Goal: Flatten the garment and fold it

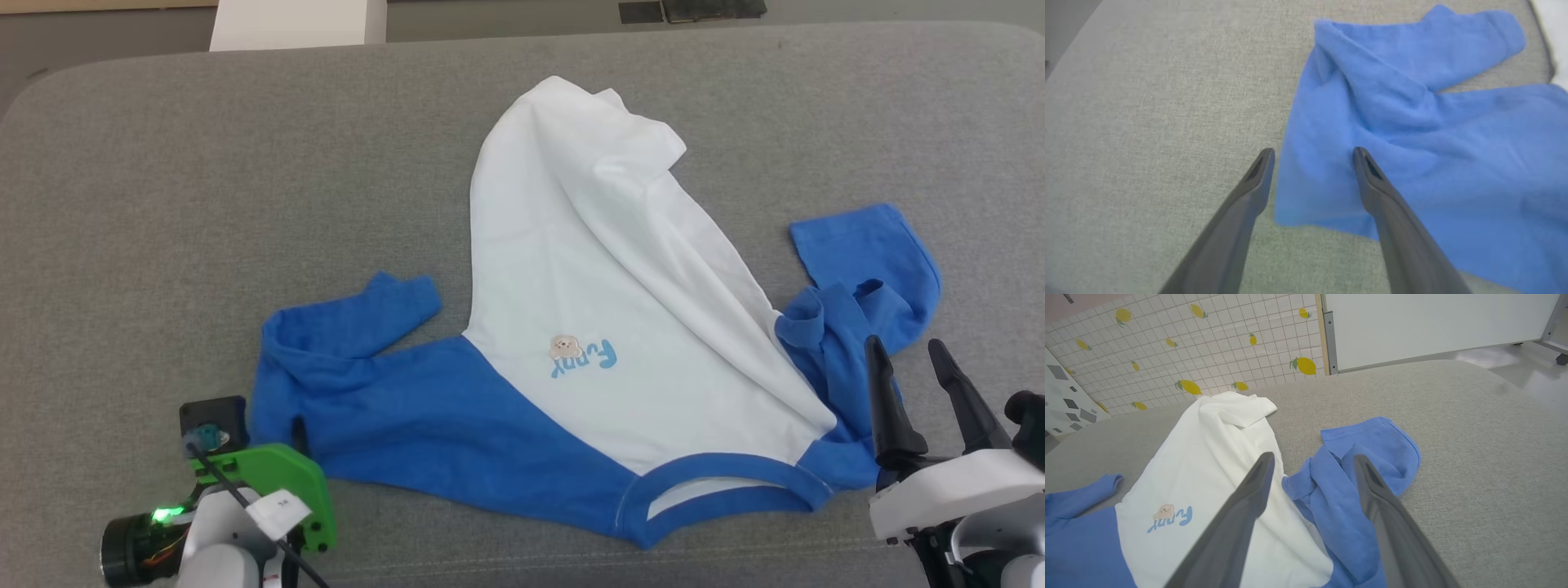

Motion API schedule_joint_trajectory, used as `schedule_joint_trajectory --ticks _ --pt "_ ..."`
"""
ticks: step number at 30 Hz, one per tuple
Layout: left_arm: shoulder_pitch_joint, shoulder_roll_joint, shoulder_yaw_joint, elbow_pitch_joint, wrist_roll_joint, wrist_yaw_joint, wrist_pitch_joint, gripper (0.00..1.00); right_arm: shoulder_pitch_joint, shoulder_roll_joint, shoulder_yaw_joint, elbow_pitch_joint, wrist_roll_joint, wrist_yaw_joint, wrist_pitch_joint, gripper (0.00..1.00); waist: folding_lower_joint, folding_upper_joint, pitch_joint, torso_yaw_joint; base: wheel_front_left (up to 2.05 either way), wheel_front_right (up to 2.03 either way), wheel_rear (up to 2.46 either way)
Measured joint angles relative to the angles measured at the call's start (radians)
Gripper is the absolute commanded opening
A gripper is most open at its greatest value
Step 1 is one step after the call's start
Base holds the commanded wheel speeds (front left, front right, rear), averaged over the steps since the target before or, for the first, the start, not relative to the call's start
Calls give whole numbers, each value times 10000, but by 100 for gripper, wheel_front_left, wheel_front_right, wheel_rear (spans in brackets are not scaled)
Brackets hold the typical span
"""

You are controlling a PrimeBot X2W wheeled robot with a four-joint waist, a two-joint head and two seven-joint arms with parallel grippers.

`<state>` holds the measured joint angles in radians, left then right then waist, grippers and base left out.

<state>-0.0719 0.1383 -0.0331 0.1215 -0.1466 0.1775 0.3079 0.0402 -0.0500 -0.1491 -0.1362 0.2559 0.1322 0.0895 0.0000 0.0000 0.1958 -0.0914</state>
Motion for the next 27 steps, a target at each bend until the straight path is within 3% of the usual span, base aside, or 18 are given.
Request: schedule_joint_trajectory --ticks 10,12,18,27 --pt "-78 -102 255 633 -1605 -869 1055 100 -6 -2 176 -69 27 0 77 100 0 0 258 -12 0 0 0" --pt "-225 -61 320 742 -1816 -1047 1053 0 -34 2 224 -105 35 0 115 100 -1 0 338 -14 0 0 0" --pt "-1172 552 485 1091 -1737 -1413 -69 0 -300 -2 284 -150 92 0 128 100 0 0 659 -42 0 0 0" --pt "-3858 2044 963 1816 -882 -1225 -1275 0 -729 0 414 -100 138 0 127 100 0 0 1264 -131 0 0 0"
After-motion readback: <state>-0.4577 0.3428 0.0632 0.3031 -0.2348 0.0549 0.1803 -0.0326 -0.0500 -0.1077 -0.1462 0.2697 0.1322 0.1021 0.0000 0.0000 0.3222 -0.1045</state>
